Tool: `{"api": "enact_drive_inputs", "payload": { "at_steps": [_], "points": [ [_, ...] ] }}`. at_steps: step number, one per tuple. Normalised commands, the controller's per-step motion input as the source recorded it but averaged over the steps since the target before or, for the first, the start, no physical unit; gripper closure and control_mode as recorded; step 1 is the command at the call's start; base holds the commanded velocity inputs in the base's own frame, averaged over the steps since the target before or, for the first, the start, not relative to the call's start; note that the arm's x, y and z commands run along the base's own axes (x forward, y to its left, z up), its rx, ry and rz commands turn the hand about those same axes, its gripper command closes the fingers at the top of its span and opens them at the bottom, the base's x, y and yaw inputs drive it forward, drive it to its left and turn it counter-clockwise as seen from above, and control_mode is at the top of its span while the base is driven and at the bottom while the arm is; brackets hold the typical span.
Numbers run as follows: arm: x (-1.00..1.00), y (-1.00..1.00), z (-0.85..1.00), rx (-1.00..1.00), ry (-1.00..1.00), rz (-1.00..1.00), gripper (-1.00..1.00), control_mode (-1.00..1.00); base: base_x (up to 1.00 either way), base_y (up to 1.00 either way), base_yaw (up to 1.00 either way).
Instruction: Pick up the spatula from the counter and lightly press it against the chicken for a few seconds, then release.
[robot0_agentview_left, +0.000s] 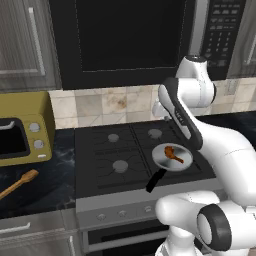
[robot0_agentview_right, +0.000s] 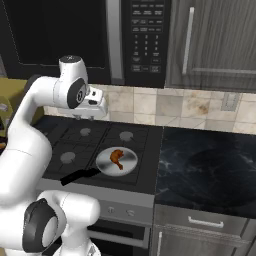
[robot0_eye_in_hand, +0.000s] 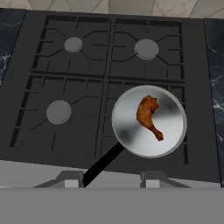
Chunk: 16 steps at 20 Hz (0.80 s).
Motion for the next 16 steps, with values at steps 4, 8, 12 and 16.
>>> {"api": "enact_drive_inputs", "payload": {
  "at_steps": [4, 8, 12, 16],
  "points": [
    [-0.18, 0.00, 0.00, 0.00, 0.00, -0.01, -1.00, -1.00, 0.00, 0.00, 0.00],
    [-0.70, 0.09, 0.00, 0.02, -0.07, -0.02, -1.00, -1.00, 0.00, 0.00, 0.00],
    [-0.87, 0.45, 0.00, 0.00, -0.10, 0.00, -1.00, -1.00, 0.00, 0.00, 0.00],
    [-0.76, 0.64, 0.00, 0.00, -0.06, 0.00, -1.00, -1.00, 0.00, 0.00, 0.00]
  ]
}}
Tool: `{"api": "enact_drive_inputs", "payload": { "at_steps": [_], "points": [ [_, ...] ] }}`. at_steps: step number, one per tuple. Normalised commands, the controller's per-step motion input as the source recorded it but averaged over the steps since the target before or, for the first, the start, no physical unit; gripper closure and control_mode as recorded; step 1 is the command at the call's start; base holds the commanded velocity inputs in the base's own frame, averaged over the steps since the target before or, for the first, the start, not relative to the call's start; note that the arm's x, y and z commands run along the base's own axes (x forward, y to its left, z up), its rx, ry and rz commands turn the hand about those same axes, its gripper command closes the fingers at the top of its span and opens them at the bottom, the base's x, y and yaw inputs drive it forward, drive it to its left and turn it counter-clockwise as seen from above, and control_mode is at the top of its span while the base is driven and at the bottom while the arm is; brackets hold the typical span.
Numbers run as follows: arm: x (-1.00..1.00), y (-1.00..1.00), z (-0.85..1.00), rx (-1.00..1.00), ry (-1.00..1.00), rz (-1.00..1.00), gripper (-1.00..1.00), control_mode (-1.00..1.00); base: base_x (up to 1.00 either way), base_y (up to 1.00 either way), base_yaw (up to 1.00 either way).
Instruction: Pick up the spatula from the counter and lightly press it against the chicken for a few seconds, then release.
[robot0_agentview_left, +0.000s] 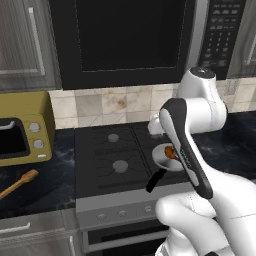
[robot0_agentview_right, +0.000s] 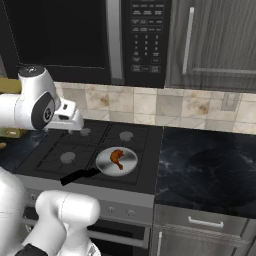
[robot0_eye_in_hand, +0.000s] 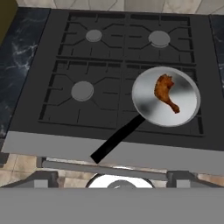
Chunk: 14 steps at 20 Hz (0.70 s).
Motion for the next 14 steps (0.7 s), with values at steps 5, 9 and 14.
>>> {"api": "enact_drive_inputs", "payload": {
  "at_steps": [5, 9, 14],
  "points": [
    [-0.59, 0.67, -0.01, 0.00, 0.00, 0.00, -1.00, -1.00, 0.00, 0.00, 0.00],
    [-0.53, 0.60, -0.07, 0.00, -0.01, 0.00, -1.00, -1.00, 0.00, 0.00, 0.00],
    [-0.50, 0.50, -0.10, 0.00, 0.00, 0.00, -1.00, -1.00, 0.00, 0.00, 0.00]
  ]
}}
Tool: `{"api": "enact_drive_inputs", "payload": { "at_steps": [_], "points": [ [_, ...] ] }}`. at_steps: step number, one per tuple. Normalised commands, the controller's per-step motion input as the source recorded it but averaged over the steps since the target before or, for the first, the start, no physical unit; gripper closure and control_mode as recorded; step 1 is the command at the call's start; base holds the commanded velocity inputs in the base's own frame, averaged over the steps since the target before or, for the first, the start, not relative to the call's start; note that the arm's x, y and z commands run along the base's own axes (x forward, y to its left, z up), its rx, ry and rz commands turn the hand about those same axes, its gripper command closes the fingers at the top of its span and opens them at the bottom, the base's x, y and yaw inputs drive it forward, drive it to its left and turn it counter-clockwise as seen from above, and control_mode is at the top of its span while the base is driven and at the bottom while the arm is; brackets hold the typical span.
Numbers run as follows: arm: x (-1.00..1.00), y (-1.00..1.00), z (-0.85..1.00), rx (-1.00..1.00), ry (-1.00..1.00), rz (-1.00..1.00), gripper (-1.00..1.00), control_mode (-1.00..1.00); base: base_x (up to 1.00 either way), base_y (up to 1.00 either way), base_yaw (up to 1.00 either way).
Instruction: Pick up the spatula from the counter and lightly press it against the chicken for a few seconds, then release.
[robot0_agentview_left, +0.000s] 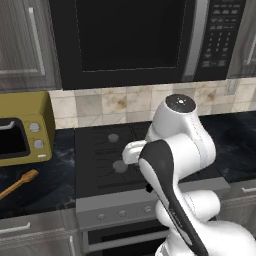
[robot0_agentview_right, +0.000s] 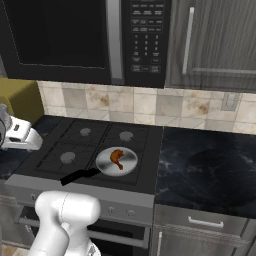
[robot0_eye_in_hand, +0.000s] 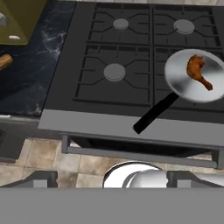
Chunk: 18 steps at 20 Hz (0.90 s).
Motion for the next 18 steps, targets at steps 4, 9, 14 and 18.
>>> {"api": "enact_drive_inputs", "payload": {
  "at_steps": [4, 9, 14, 18],
  "points": [
    [-0.33, 0.52, -0.07, 0.03, 0.00, 0.00, -1.00, -1.00, 0.00, 0.00, 0.00],
    [-0.13, 0.52, -0.06, 0.04, 0.00, 0.00, -1.00, -1.00, 0.00, 0.00, 0.00],
    [0.00, 0.29, -0.02, 0.00, -0.02, 0.00, -1.00, -1.00, 0.00, 0.00, 0.00],
    [0.00, 0.27, 0.00, 0.03, 0.00, 0.00, -1.00, -1.00, 0.00, 0.00, 0.00]
  ]
}}
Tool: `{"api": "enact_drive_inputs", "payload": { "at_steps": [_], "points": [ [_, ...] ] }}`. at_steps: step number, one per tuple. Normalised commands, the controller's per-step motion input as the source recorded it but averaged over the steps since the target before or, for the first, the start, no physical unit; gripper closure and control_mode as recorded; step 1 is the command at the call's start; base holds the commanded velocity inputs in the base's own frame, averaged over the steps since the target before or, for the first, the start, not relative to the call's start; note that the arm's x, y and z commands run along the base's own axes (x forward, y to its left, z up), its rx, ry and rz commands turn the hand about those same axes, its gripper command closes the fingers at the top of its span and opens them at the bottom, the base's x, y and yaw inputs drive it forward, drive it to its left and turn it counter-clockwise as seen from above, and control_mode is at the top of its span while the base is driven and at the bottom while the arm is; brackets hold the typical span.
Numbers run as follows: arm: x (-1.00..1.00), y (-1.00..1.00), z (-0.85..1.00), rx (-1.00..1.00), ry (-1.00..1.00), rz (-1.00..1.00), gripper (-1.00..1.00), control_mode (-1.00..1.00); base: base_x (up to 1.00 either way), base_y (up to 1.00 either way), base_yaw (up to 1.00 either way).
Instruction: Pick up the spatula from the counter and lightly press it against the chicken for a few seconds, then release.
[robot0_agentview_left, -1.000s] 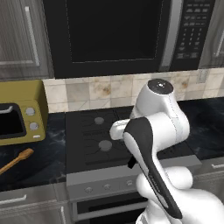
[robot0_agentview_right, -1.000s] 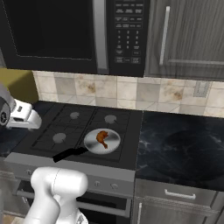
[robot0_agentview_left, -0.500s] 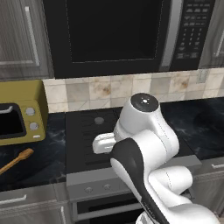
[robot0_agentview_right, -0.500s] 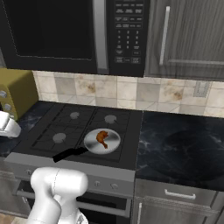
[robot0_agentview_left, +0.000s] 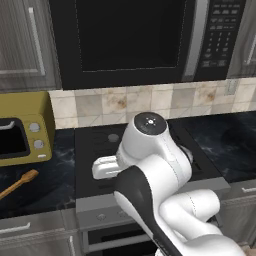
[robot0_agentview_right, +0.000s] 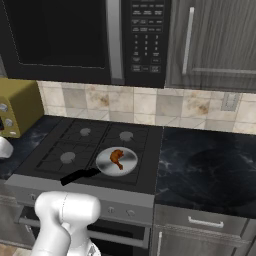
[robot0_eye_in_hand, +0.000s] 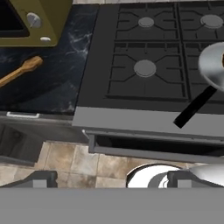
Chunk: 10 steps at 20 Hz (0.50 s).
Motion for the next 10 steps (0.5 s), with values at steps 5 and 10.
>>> {"api": "enact_drive_inputs", "payload": {
  "at_steps": [5, 10],
  "points": [
    [0.00, 0.37, 0.00, 0.10, 0.00, 0.00, -1.00, -1.00, 0.00, 0.00, 0.00],
    [0.00, 0.41, -0.03, 0.14, 0.00, 0.00, -1.00, -1.00, 0.00, 0.00, 0.00]
  ]
}}
